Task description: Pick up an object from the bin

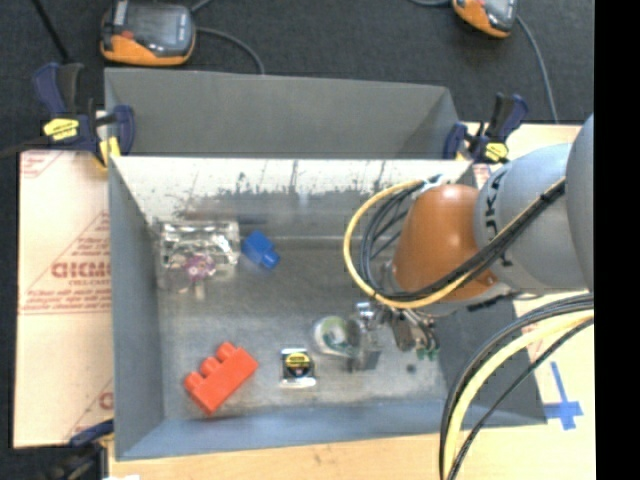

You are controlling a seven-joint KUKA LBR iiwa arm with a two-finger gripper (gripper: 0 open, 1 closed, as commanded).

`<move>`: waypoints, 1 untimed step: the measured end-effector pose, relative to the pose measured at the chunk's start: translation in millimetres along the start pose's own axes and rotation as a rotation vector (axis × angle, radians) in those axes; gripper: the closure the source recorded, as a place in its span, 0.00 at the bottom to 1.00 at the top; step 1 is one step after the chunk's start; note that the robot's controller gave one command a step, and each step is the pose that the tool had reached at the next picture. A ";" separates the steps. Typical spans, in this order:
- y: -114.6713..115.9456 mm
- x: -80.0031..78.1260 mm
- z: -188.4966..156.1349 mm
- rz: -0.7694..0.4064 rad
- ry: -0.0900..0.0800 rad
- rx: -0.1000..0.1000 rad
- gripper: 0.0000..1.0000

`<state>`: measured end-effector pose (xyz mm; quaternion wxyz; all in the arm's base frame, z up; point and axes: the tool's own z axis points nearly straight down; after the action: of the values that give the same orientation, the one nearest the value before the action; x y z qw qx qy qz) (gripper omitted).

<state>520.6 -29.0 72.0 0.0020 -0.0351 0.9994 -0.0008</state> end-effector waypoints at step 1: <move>5.2 2.4 -99.1 -0.019 -0.006 0.001 1.00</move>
Offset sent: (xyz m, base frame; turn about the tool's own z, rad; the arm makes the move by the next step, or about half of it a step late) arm -0.0057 0.0067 0.0945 -0.0195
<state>517.4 -23.8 171.1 0.0050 -0.0447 0.9990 -0.0011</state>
